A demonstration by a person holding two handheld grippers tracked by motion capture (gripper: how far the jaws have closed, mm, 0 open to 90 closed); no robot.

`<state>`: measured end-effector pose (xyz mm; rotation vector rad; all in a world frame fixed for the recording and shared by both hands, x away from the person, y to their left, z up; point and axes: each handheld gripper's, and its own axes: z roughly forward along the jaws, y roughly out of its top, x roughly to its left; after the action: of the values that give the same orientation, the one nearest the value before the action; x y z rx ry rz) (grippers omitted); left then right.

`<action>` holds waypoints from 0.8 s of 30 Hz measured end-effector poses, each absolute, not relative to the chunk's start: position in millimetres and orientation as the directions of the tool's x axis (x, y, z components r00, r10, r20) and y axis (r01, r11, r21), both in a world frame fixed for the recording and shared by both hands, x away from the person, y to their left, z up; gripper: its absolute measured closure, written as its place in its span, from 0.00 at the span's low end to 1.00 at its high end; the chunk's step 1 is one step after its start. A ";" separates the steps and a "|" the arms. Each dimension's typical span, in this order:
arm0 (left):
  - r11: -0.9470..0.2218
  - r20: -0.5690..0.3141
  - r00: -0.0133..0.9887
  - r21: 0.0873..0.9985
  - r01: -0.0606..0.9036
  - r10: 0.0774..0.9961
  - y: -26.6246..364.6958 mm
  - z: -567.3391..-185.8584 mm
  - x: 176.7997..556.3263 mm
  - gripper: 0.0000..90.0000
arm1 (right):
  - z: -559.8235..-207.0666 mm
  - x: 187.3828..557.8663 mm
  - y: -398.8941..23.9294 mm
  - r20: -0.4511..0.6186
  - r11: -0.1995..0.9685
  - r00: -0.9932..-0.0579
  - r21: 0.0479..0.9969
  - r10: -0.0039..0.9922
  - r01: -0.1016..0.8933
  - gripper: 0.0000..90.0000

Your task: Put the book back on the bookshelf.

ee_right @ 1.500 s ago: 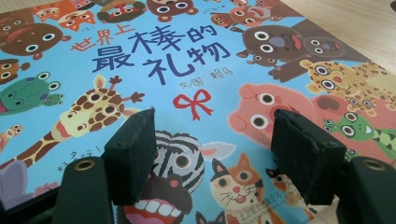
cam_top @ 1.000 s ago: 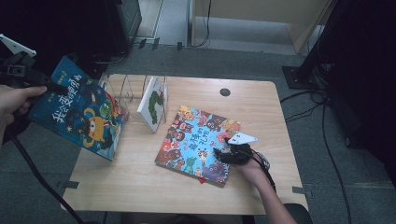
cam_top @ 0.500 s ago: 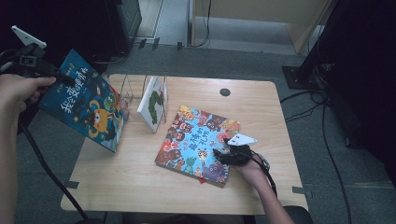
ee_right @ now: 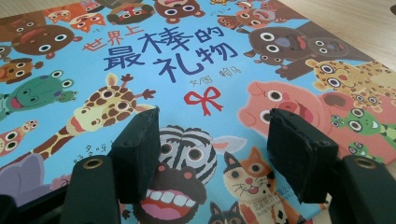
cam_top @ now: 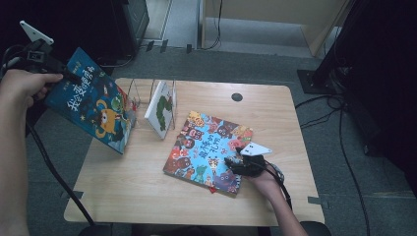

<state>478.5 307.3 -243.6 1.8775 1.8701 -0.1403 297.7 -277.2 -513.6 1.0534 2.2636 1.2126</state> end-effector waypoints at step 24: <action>0.032 -0.423 0.117 0.329 0.944 0.898 297.1 -250.4 501.5 0.85 | -514.4 296.7 -277.9 0.033 0.345 -0.655 0.829 0.755 0.440 0.39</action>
<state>501.5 297.1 -250.4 1.8654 1.7821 -0.1102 296.7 -277.9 -514.4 1.0543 2.2583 1.2240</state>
